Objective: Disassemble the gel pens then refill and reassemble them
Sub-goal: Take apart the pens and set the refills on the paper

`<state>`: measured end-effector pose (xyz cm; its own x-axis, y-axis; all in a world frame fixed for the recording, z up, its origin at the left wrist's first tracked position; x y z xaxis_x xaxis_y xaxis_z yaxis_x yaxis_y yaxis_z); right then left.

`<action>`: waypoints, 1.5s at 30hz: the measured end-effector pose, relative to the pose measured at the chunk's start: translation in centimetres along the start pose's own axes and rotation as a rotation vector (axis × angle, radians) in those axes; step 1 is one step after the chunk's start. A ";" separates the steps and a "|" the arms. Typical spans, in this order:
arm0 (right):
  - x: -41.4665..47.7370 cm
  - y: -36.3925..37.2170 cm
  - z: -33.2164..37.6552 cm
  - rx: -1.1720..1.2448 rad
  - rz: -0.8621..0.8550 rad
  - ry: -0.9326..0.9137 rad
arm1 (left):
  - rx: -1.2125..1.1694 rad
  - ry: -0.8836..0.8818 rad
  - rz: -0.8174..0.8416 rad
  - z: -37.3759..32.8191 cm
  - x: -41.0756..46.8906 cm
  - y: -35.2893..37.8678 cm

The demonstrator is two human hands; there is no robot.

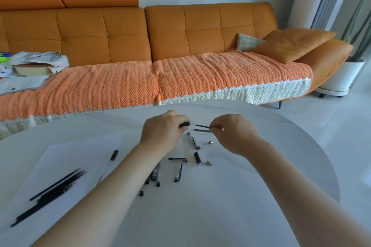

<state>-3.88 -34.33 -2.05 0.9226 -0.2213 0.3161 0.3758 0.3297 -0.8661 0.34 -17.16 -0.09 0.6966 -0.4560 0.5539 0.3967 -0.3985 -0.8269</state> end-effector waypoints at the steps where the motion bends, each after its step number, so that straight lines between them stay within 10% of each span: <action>1: 0.1 -0.1 -0.3 0.011 -0.008 0.004 | 0.017 0.021 0.002 -0.5 0.7 0.5; 27: 1.8 2.4 -3.7 -0.131 0.014 -0.015 | -0.149 -0.016 0.237 -0.5 3.0 7.5; 45: -3.5 5.2 9.7 0.018 0.257 -0.267 | -0.099 -0.093 0.252 6.5 -8.7 -1.2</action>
<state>-4.32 -22.92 -3.92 0.9765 0.1172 0.1807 0.1279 0.3596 -0.9243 -2.35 -7.54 -4.50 0.8196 -0.4773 0.3169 0.1467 -0.3599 -0.9214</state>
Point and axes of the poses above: each hand's wrist, its own x-axis towards the middle knuckle, its own y-axis out of the palm, z = x × y, the point moved 8 cm from there along x, towards the middle knuckle, and after that the axes turned 9 degrees about -z, right-handed, at the moved point
